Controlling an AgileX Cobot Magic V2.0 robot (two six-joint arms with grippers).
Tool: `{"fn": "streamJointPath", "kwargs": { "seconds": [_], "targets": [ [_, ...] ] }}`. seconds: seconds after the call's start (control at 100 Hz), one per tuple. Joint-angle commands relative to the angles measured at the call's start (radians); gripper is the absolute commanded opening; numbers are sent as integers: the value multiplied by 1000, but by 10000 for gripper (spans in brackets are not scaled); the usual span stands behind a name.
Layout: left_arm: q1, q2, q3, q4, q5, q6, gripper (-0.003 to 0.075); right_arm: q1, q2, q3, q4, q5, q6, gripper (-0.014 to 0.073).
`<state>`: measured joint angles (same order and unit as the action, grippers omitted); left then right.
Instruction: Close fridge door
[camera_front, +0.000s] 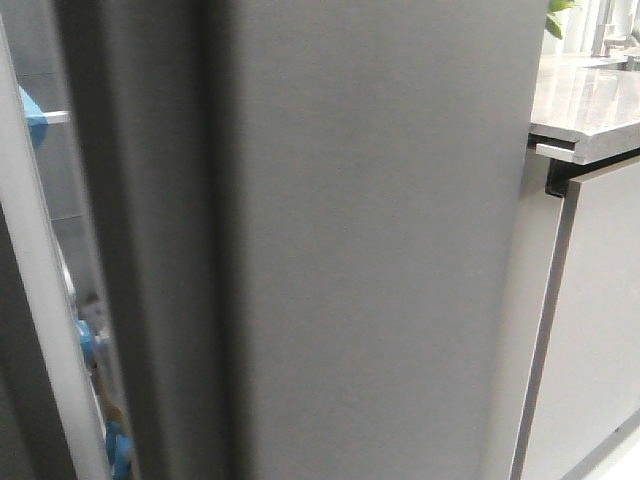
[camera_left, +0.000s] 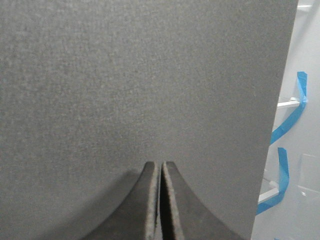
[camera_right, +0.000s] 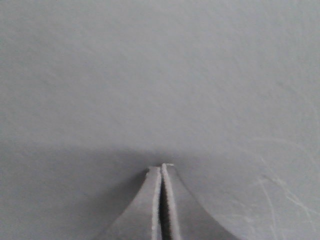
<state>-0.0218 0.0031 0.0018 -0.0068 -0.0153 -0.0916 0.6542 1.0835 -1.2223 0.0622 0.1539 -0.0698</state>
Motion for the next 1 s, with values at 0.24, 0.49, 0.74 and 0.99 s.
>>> {"fn": "streamJointPath", "kwargs": {
  "seconds": [0.24,0.49,0.74,0.99],
  "targets": [
    [-2,19,28,-2,-77,-3,-21,1,207,-146,6,-173,5,-76],
    [-2,19,28,-2,-77,-3,-21,1,358,-280,6,-212,5,-76],
    [-2,19,28,-2,-77,-3,-21,1,405,-301,6,-250,5,-76],
    [-2,19,28,-2,-77,-3,-21,-36,352,-254,6,-265,-13,-76]
  ]
}}
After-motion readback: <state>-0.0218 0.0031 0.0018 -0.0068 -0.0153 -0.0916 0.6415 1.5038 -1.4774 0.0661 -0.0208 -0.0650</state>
